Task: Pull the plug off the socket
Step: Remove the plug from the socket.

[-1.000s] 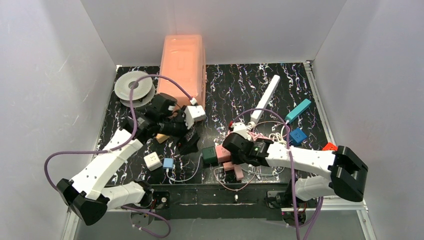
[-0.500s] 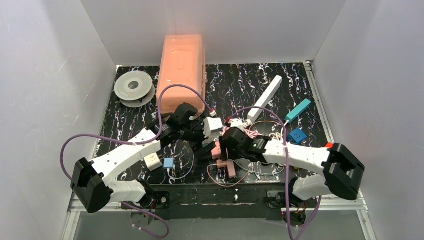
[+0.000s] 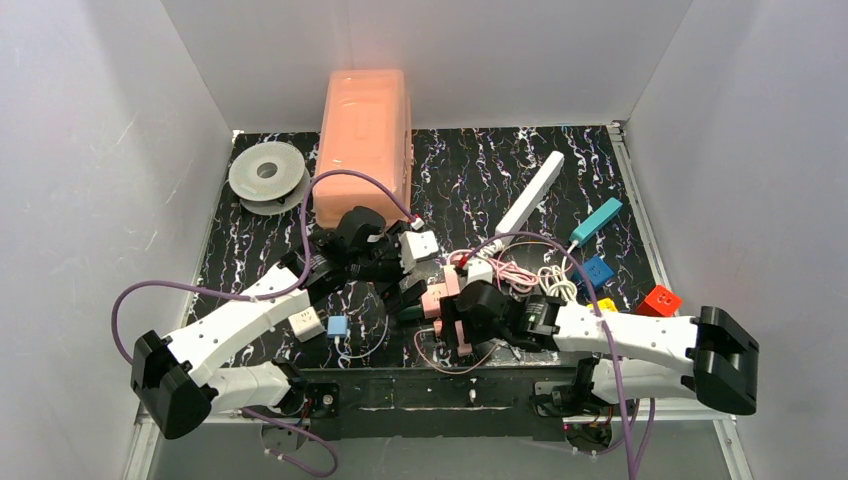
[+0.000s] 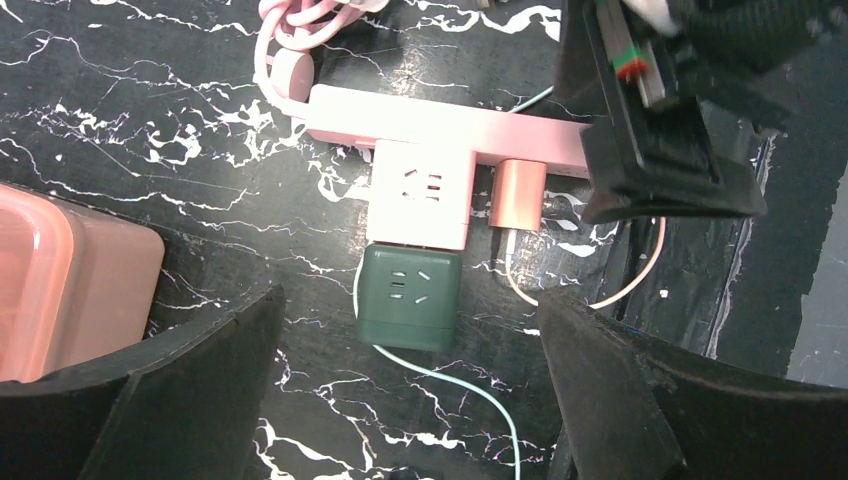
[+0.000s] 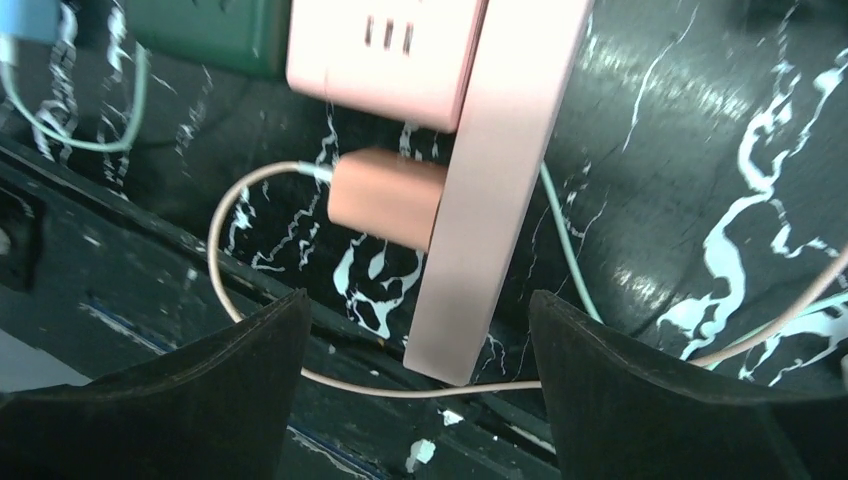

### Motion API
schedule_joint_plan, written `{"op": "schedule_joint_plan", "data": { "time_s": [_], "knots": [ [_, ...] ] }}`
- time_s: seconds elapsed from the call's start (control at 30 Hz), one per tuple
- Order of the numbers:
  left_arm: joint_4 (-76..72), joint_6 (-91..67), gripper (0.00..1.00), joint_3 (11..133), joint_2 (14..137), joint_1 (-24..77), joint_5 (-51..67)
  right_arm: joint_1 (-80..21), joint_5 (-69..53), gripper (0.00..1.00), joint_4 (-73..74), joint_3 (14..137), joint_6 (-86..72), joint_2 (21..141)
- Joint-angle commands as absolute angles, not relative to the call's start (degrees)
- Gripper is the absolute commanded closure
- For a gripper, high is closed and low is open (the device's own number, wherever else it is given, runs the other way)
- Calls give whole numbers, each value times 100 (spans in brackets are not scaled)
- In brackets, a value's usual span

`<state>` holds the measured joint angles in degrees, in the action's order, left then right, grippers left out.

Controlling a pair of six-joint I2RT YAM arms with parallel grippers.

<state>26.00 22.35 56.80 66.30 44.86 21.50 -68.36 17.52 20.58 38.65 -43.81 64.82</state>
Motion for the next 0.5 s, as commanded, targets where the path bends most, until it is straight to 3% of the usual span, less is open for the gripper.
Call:
{"op": "schedule_joint_plan", "data": {
  "time_s": [0.0,0.2,0.3,0.4,0.47],
  "knots": [
    [2851,2179,2,5852,6469,4507,1968,-7301,2247,13,2188,3874,-4788,6812],
    [3045,2214,2,6085,6525,4507,1940,-7512,2714,11,2457,4072,-5041,7399],
    [3040,2196,2,6113,6489,4500,1908,-7535,2817,17,2356,4034,-5091,7589],
    [3002,2125,2,6085,6448,4503,1894,-7541,2867,33,2129,3940,-5144,7730],
    [2953,2050,2,6052,6447,4505,1906,-7568,2929,50,2033,3941,-5153,7821]
  ]
}}
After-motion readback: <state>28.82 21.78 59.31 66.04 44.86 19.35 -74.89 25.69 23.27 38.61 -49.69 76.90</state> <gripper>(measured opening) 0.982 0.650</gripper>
